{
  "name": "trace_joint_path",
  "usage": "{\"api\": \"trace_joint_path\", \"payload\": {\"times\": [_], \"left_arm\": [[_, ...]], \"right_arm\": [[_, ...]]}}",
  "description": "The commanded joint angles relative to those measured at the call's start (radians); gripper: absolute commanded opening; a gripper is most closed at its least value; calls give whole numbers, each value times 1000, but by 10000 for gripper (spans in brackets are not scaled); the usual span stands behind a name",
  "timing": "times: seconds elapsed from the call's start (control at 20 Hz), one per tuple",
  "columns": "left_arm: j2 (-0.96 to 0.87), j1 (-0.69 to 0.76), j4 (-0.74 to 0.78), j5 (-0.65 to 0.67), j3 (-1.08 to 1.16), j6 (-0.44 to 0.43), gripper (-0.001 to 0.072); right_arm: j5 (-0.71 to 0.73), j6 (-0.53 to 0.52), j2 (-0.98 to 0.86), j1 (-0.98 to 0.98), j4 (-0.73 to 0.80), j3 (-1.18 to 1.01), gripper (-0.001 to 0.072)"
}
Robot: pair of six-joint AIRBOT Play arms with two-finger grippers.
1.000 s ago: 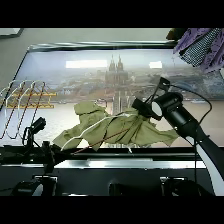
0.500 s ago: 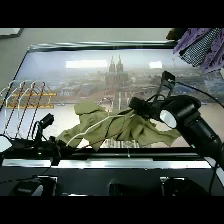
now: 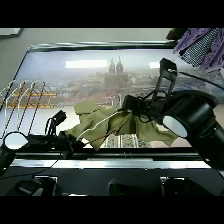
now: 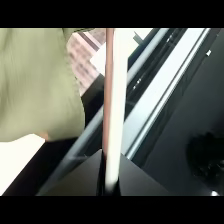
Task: Fold the clothes and pants, and hang the long-sleeved shirts on hangers.
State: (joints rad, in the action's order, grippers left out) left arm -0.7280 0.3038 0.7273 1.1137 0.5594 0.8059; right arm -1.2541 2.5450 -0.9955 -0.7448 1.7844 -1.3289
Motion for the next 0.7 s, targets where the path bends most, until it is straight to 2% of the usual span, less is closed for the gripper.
{"api": "trace_joint_path", "payload": {"times": [0.0, 0.2, 0.35, 0.55, 0.65], "left_arm": [[-32, 93, -6, -120, 0, -34, 27], [-37, 160, -51, -204, 0, -40, 27], [-37, 166, -78, -237, 0, -50, 26], [-53, 166, -219, -245, 0, -154, 26], [-80, 170, -261, -237, 0, -165, 26]], "right_arm": [[-57, 18, -3, -40, 27, -31, 31], [-116, -3, -6, -40, 162, -31, 32], [-118, -50, -7, -40, 180, -31, 32], [-97, -101, -7, -40, 185, -31, 32], [-69, -108, -7, -40, 193, -31, 32]]}}
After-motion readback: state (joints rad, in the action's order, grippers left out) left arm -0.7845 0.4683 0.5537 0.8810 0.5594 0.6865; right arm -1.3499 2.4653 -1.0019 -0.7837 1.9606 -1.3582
